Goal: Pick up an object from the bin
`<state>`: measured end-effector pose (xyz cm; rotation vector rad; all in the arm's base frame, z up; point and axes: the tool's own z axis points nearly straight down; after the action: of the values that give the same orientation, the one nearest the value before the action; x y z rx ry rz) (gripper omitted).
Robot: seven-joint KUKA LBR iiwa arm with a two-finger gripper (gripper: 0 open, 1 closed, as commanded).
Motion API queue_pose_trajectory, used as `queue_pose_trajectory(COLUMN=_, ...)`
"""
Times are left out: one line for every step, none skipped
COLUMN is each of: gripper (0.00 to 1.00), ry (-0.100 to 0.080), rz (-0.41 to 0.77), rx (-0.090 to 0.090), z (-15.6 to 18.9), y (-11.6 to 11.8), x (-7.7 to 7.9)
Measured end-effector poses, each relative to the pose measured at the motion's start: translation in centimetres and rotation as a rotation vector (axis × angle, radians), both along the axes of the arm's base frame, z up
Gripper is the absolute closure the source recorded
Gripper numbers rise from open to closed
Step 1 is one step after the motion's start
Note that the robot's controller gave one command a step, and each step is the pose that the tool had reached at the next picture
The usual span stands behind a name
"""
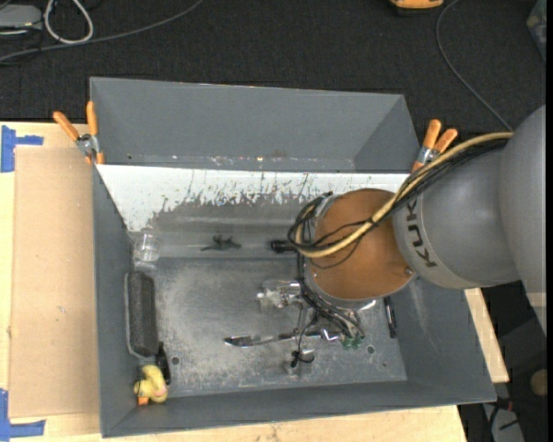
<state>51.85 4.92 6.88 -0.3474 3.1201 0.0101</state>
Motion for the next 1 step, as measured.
queue_pose_trajectory(gripper=1.0, ry=0.008, rz=-0.023, rx=-0.007, z=0.07, y=-4.23, x=-0.98)
